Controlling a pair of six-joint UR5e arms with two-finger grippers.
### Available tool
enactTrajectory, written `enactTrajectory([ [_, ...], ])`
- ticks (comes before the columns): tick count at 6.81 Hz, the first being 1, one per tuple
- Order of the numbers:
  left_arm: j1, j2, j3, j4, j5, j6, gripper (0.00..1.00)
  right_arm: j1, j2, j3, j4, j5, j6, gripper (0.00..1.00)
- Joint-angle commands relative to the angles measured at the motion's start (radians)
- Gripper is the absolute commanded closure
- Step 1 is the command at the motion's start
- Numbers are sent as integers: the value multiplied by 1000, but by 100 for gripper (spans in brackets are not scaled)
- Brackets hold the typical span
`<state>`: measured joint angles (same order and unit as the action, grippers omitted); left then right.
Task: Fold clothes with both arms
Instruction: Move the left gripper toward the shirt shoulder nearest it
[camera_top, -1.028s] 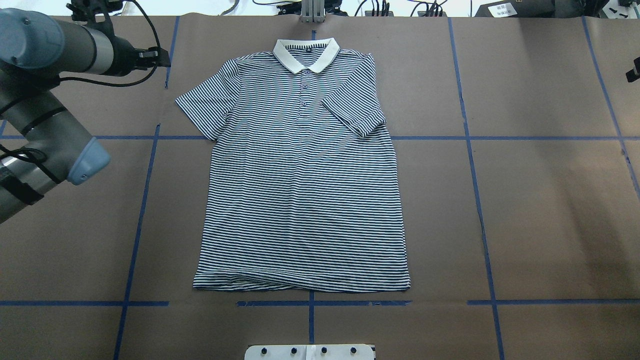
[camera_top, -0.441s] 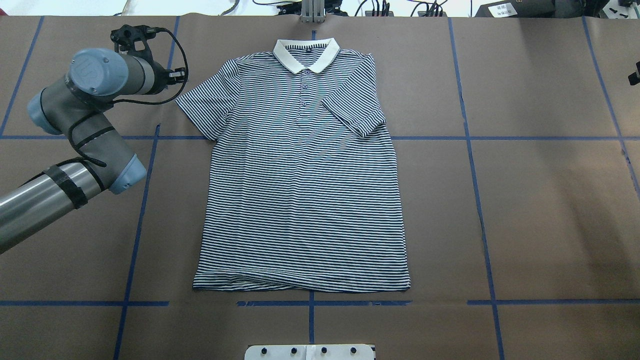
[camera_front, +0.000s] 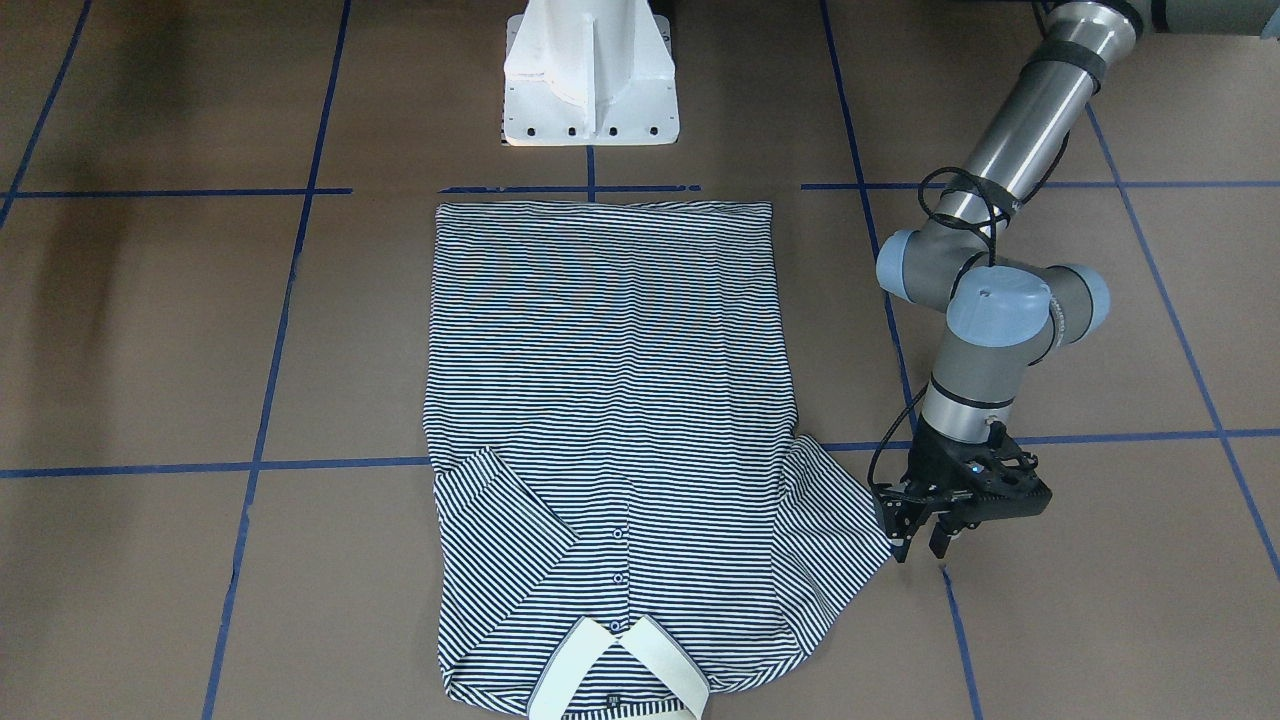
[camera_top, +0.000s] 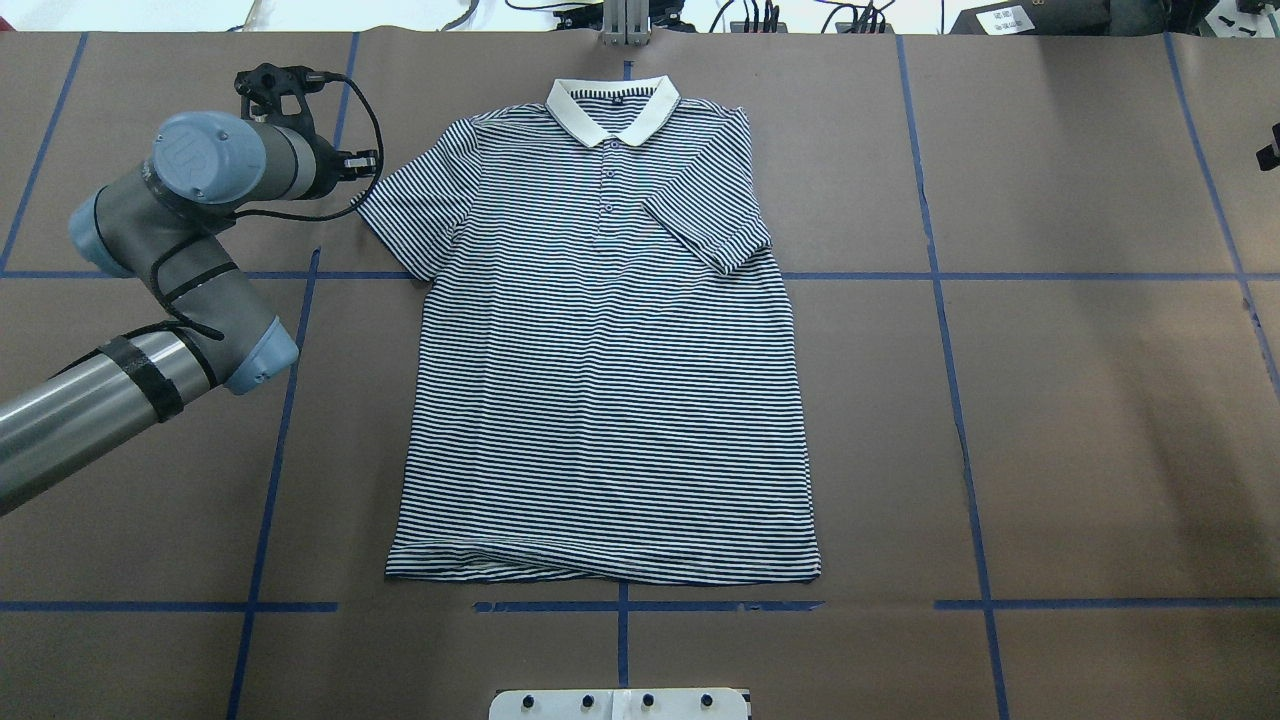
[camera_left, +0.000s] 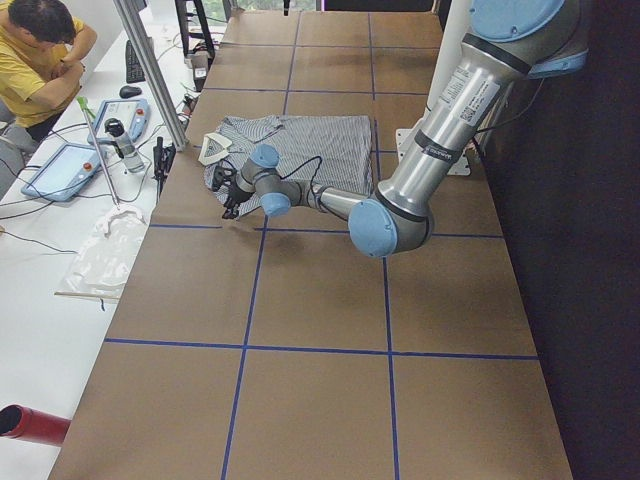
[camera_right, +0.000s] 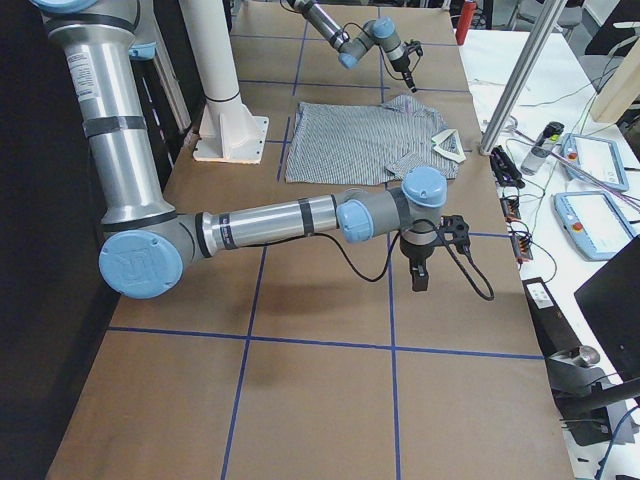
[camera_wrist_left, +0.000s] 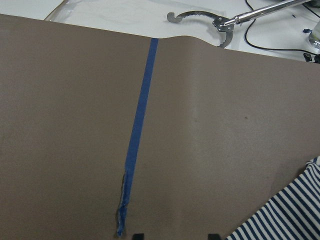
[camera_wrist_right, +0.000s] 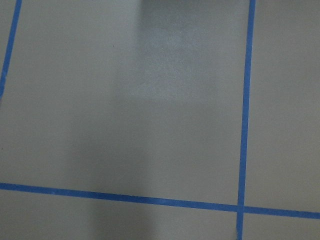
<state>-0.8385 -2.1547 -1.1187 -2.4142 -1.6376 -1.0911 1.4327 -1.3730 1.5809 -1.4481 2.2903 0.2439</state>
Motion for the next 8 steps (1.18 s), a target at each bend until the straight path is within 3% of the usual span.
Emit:
enactTrajectory([
  [1, -1, 1, -3, -2, -5, 72, 47, 0, -1, -1, 0, 0, 0, 0],
  [8, 24, 15, -3, -23, -2, 68, 51, 0, -11, -5, 2, -2, -2, 0],
])
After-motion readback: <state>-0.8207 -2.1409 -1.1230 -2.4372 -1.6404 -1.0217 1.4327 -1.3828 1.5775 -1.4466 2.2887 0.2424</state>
